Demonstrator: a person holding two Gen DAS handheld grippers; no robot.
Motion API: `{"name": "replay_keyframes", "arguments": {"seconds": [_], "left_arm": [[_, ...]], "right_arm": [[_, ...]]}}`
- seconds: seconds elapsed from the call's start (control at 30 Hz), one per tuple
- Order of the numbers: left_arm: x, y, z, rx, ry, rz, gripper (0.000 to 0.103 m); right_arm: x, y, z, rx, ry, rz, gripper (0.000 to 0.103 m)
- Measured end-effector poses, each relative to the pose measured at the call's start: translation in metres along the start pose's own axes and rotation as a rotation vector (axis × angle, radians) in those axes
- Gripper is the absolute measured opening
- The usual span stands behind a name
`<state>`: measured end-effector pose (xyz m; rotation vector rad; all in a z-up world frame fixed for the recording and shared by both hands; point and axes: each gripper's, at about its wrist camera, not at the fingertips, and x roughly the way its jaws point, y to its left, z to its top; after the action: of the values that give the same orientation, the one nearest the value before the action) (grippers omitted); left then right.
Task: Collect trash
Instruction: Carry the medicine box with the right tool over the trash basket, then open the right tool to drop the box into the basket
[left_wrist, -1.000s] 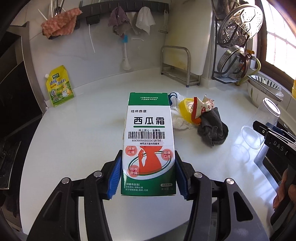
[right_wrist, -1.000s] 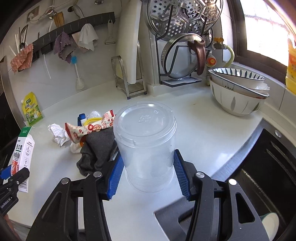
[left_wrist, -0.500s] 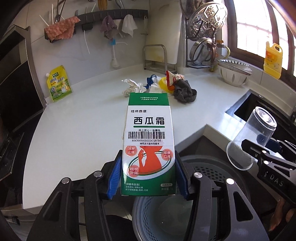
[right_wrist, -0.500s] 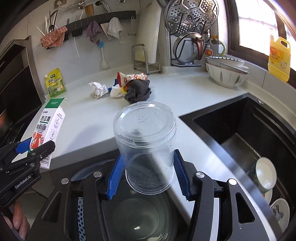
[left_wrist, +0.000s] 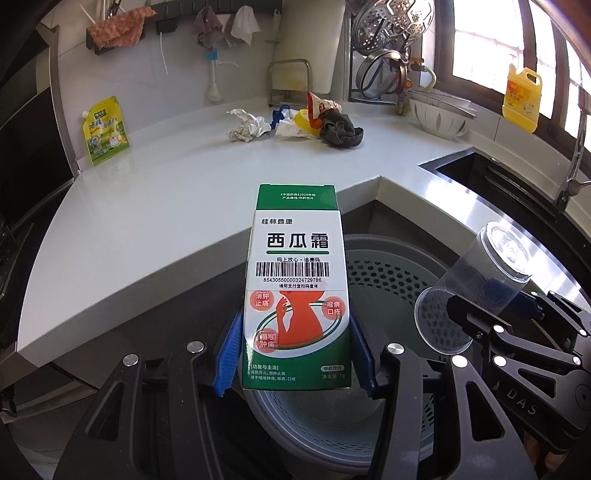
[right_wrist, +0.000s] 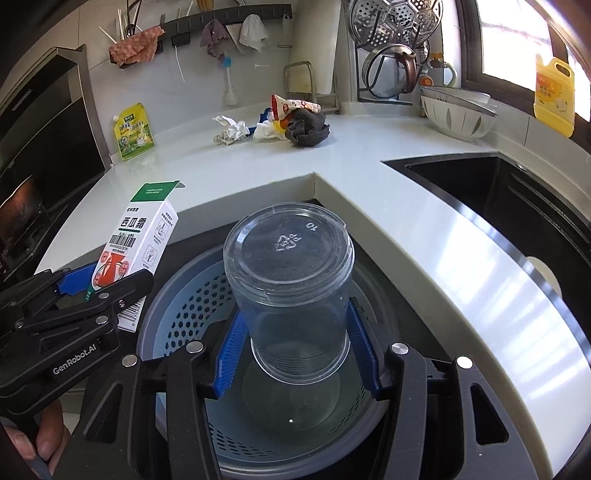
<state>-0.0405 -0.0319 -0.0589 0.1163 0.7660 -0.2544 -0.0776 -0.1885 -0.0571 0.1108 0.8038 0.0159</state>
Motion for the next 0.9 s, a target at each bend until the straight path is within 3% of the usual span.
{"name": "replay_keyframes", "arguments": {"seconds": [0.2,0.67,0.73,0.8,0.9], "left_arm": [[0.012,-0.003,-0.012,-0.001,0.058,-0.025,0.05],[0.021,0.004,-0.016,-0.023,0.093,-0.021,0.051],[0.021,0.005,-0.016,-0.023,0.091,-0.019,0.059],[0.019,0.005,-0.016,-0.022,0.086,-0.017,0.063],[0.019,0.004,-0.016,-0.014,0.083,-0.008,0.067]], "right_arm": [[0.009,-0.004,-0.015,0.02,0.043,-0.008,0.052],[0.019,-0.003,-0.016,0.006,0.069,-0.013,0.056],[0.019,-0.003,-0.016,0.008,0.072,-0.008,0.057],[0.019,-0.004,-0.016,0.01,0.068,-0.008,0.066],[0.018,-0.005,-0.015,0.015,0.064,-0.009,0.068]]}}
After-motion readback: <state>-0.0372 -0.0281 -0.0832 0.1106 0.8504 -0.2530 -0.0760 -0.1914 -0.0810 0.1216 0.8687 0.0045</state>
